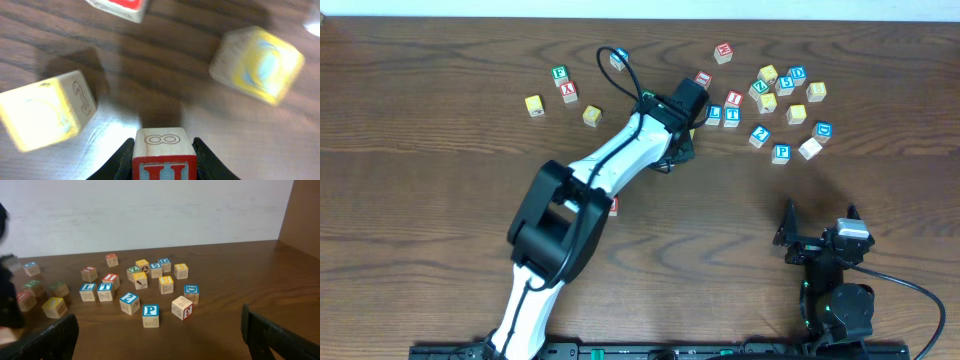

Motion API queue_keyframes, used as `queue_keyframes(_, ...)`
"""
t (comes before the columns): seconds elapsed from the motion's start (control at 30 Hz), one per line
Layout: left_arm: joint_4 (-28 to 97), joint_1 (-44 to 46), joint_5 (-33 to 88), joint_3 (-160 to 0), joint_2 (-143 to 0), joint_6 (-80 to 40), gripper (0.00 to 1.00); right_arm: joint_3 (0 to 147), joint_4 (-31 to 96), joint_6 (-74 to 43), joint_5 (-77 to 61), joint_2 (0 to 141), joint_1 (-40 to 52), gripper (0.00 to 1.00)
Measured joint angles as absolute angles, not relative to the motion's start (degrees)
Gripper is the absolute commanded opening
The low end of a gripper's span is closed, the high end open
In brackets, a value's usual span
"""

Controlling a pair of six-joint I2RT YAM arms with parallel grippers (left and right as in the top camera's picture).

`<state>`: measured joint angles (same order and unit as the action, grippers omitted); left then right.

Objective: Spell out NEURIPS
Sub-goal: 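Lift the U block and carry it toward the E block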

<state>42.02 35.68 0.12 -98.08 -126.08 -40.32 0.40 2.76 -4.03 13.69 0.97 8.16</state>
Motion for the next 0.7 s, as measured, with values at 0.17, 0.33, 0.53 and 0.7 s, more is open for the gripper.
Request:
queue_keyframes(0.17,48.9,35.7,1.7,-98.1,-117.8,-31.5,0.27,0.4,2.7,-4.0,13.7,1.0,8.2,0.99)
queue_keyframes(0.33,56.4,35.7,1.8,-98.1,-110.7,-28.1,0.08,0.4,2.7,-4.0,13.7,1.0,8.2,0.99)
queue_keyframes(0.53,63.1,36.1,1.8,-98.0,-110.0,-26.9,0.08,0.4,2.7,-4.0,13.7,1.0,8.2,0.99)
queue_keyframes(0.7,63.5,38.0,0.9,-95.5,-110.0,-27.1,0.08,0.4,2.7,-4.0,13.7,1.0,8.2,0.99)
